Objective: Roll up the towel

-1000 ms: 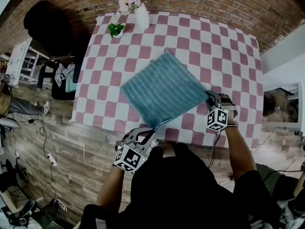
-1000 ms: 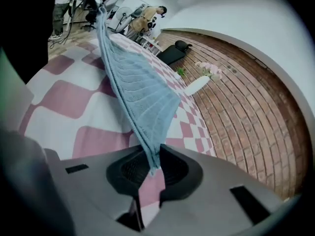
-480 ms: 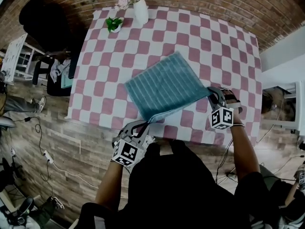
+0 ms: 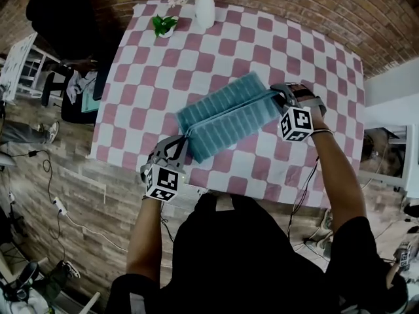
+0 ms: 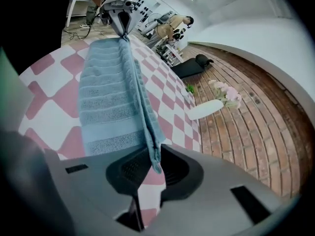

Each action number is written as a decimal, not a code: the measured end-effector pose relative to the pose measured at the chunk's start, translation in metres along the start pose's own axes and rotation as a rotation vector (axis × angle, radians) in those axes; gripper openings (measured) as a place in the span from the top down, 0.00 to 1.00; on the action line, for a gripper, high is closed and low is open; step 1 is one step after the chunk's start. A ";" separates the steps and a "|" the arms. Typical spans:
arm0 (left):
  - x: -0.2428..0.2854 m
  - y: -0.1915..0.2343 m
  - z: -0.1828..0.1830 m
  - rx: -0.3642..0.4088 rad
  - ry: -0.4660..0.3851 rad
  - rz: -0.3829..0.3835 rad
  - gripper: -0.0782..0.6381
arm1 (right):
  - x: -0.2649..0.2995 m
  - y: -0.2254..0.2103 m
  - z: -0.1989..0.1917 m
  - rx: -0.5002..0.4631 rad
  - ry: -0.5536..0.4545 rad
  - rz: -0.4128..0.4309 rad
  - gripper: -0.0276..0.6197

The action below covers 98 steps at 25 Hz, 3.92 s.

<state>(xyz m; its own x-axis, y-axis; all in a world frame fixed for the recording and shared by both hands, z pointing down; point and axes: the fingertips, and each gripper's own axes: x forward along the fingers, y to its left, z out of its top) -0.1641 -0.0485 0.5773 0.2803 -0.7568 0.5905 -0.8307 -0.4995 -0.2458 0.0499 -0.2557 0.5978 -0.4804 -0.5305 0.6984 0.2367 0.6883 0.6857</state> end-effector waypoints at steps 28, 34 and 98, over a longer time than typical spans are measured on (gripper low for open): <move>-0.003 0.066 -0.056 -0.181 0.076 0.210 0.65 | -0.029 0.043 0.108 0.418 -0.242 -0.003 0.66; -0.019 0.053 -0.062 -0.197 0.063 0.194 0.66 | -0.044 0.107 0.200 0.391 -0.349 0.090 0.66; 0.125 -0.049 0.011 1.123 0.075 -0.496 0.65 | -0.063 0.084 0.185 0.929 -0.296 -0.121 0.57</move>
<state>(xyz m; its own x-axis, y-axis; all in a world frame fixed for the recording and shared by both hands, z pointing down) -0.0826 -0.1228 0.6542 0.3888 -0.3739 0.8420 0.2432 -0.8399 -0.4853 -0.0559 -0.0732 0.5735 -0.6801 -0.5647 0.4675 -0.5254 0.8202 0.2262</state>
